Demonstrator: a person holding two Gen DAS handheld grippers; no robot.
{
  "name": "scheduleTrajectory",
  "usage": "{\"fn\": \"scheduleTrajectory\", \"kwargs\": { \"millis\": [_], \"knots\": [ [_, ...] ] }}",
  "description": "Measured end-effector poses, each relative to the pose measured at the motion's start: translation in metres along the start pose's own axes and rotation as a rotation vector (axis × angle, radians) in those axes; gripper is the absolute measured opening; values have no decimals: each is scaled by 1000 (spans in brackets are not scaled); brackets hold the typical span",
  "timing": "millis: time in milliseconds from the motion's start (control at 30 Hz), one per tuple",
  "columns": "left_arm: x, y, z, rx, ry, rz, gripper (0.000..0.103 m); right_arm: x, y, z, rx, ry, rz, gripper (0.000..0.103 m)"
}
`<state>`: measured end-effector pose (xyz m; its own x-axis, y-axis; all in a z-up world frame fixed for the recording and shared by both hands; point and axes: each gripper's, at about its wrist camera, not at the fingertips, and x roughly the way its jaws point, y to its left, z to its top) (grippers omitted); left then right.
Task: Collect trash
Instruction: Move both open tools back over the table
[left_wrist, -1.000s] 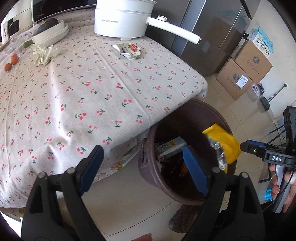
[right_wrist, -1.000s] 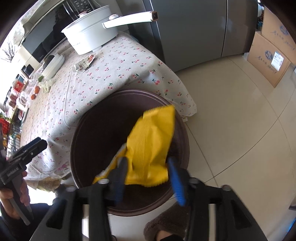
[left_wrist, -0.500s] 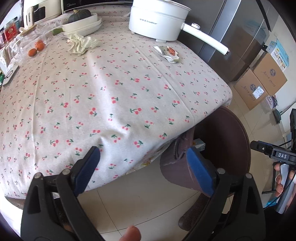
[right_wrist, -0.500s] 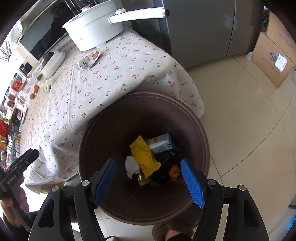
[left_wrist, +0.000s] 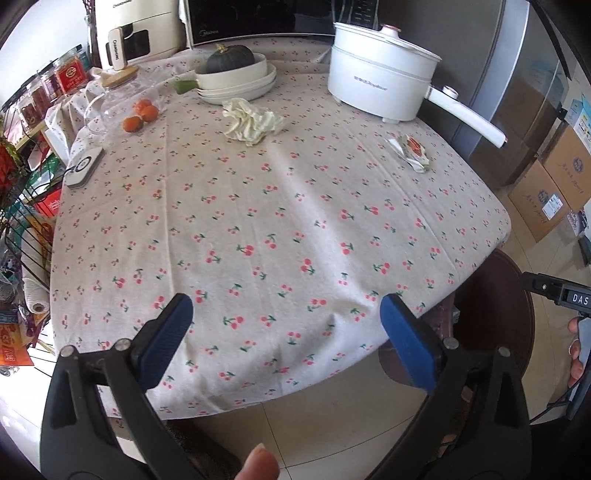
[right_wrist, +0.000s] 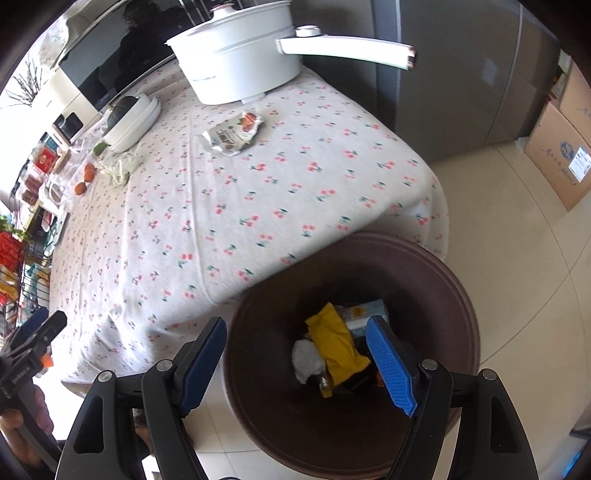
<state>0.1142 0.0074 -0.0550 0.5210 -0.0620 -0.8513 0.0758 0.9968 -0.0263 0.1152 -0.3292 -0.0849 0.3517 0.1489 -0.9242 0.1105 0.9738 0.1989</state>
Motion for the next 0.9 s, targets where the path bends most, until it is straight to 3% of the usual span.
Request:
{"fn": "scheduleTrajectory", "kwargs": {
  "millis": [333, 667, 900],
  "knots": [
    [11, 55, 13, -155, 18, 39, 101, 24, 32, 33, 19, 27, -8, 83],
    [25, 85, 11, -172, 42, 62, 101, 61, 51, 77, 19, 71, -33, 84],
    [27, 107, 9, -189, 24, 95, 101, 79, 73, 128, 91, 46, -8, 84]
  ]
}}
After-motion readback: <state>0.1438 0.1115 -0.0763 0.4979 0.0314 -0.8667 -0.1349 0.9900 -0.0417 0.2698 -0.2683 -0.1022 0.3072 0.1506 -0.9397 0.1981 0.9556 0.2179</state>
